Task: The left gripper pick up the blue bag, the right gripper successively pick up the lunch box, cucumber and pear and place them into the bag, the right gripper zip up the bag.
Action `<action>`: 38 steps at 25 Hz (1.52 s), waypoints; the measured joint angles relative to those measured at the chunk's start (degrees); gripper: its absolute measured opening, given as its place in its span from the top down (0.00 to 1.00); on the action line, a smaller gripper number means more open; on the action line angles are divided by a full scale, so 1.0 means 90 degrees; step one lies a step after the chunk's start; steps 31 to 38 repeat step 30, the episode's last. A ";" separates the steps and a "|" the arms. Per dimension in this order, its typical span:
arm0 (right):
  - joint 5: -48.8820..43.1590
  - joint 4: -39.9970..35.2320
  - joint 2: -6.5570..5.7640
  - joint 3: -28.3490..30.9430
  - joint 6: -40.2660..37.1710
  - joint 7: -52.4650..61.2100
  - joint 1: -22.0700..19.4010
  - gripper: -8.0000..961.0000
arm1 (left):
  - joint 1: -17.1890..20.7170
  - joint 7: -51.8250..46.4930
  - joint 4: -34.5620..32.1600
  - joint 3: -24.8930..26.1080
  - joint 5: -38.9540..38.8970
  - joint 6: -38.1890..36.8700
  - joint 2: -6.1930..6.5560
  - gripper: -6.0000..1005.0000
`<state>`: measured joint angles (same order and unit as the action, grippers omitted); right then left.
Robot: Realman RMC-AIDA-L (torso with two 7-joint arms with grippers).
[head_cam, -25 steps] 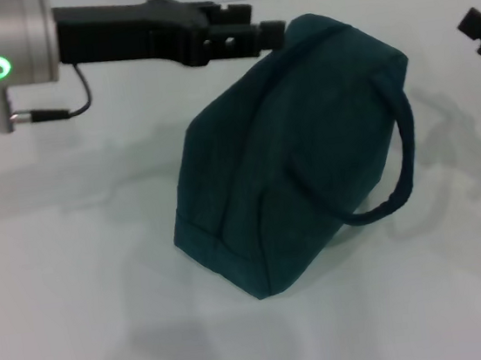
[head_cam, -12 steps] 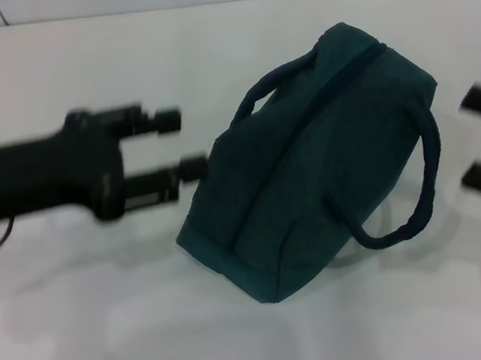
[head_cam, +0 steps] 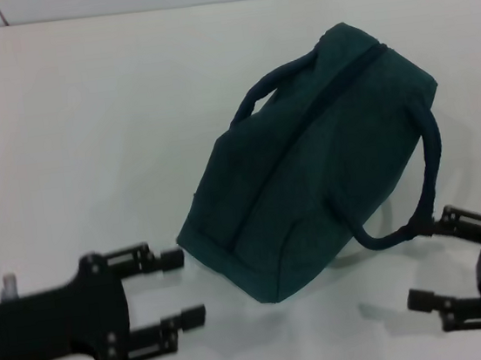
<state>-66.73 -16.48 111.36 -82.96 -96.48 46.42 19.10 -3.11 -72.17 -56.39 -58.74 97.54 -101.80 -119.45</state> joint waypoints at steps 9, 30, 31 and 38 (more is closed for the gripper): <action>-0.0120 0.0015 0.0186 0.0008 0.0843 -0.0276 -0.0207 0.09 | -0.0243 0.0647 0.1072 0.0617 0.0864 0.0252 0.0000 0.34; -0.0082 -0.0039 0.0224 0.0009 0.0823 -0.0334 -0.0275 0.09 | -0.0289 0.0788 0.1074 0.0827 0.0842 0.0131 0.0002 0.33; -0.0082 -0.0039 0.0224 0.0009 0.0823 -0.0334 -0.0275 0.09 | -0.0289 0.0788 0.1074 0.0827 0.0842 0.0131 0.0002 0.33; -0.0082 -0.0039 0.0224 0.0009 0.0823 -0.0334 -0.0275 0.09 | -0.0289 0.0788 0.1074 0.0827 0.0842 0.0131 0.0002 0.33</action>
